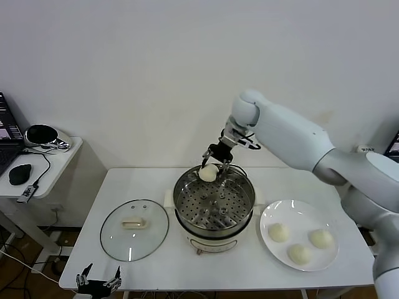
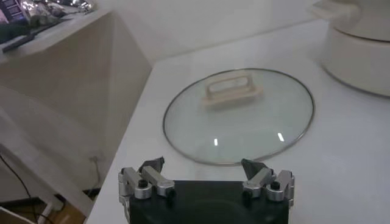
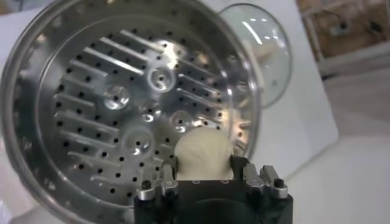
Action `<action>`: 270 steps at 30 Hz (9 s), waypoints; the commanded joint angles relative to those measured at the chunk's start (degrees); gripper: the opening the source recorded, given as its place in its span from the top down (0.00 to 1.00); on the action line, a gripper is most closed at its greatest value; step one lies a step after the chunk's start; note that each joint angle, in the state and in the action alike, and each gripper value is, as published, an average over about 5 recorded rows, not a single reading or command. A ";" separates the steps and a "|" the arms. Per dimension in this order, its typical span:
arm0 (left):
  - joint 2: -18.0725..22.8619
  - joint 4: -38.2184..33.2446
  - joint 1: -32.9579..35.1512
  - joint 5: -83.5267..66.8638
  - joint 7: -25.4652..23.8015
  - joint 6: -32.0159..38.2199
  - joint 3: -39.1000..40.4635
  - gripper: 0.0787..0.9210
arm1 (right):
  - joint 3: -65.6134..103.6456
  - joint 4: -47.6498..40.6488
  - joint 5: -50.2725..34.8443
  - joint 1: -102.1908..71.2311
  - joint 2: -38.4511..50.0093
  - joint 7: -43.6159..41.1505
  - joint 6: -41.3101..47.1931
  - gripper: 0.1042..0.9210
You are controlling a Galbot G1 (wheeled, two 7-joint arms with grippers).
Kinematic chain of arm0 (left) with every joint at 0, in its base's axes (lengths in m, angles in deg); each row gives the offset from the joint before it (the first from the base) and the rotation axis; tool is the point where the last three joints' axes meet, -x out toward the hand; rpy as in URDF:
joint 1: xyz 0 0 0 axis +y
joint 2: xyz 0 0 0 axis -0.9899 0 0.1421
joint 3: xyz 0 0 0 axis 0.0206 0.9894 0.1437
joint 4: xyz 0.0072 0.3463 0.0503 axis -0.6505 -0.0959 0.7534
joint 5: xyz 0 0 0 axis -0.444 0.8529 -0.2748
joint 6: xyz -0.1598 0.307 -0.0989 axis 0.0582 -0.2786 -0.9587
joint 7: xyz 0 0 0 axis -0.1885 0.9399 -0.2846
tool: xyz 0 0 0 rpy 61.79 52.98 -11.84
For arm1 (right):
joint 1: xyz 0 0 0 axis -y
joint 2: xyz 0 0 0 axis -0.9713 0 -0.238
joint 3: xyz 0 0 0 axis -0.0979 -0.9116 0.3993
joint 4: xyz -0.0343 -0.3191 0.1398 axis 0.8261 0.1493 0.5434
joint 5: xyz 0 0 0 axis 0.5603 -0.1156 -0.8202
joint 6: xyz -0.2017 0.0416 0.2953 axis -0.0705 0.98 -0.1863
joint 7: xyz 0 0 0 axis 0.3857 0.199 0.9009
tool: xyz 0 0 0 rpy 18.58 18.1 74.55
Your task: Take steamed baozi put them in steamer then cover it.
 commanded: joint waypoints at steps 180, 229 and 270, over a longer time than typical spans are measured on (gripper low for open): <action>-0.08 0.80 -0.09 0.76 -1.35 -1.20 1.97 0.12 | 6.73 35.07 -12.82 -13.98 44.16 13.84 67.89 0.41; 0.30 -5.47 -0.48 -1.81 -1.11 -2.33 -0.81 0.12 | -19.45 15.76 -32.46 5.00 -3.82 15.37 77.49 0.41; 0.79 -5.89 -0.49 -1.44 -1.48 -3.01 0.46 0.12 | -16.07 31.97 -28.23 14.58 24.27 7.85 70.51 0.12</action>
